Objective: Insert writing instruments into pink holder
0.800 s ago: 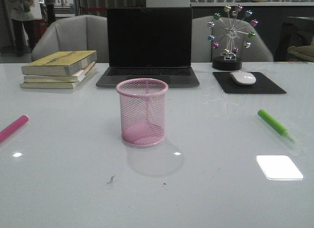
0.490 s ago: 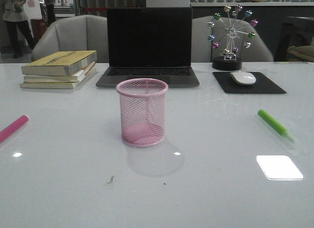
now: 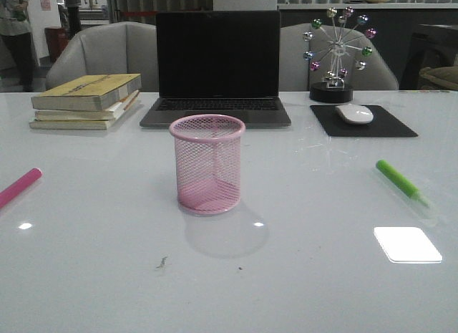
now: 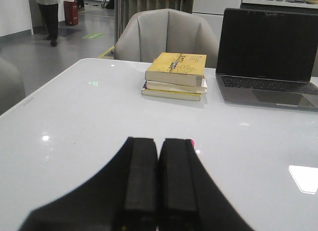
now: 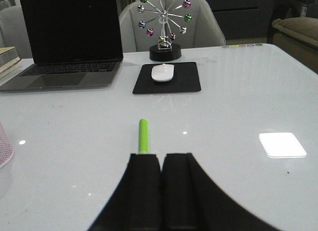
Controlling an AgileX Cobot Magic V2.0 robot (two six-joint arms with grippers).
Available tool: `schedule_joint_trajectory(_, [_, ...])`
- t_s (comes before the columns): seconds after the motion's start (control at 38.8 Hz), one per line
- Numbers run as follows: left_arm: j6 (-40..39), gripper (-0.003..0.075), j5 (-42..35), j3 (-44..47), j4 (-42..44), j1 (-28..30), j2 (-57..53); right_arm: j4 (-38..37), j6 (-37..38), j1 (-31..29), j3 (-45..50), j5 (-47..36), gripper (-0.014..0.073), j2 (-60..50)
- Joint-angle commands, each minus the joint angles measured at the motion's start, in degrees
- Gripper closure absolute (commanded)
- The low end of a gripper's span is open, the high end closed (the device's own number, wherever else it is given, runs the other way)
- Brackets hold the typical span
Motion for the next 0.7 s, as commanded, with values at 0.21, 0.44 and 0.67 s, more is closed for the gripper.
schedule_joint_trajectory(0.21, [-0.5,0.0629,-7.5,0.4,-0.4,-0.1,-1.3,-0.5,0.0,-0.3,0.1,-4.9,0.0536,-1.1])
schedule_joint_trajectory(0.44, [-0.4,0.0629,-12.7,0.2,1.1,-0.1,-1.2,-0.5,0.0,-0.3,0.1,-12.5,0.0536,-1.1])
schedule_joint_trajectory(0.67, [-0.4,0.0629,-12.1,-2.2,4.7,-0.1,-1.1,-0.6,0.0,-0.3,-2.6,-16.1,0.0536,-1.1])
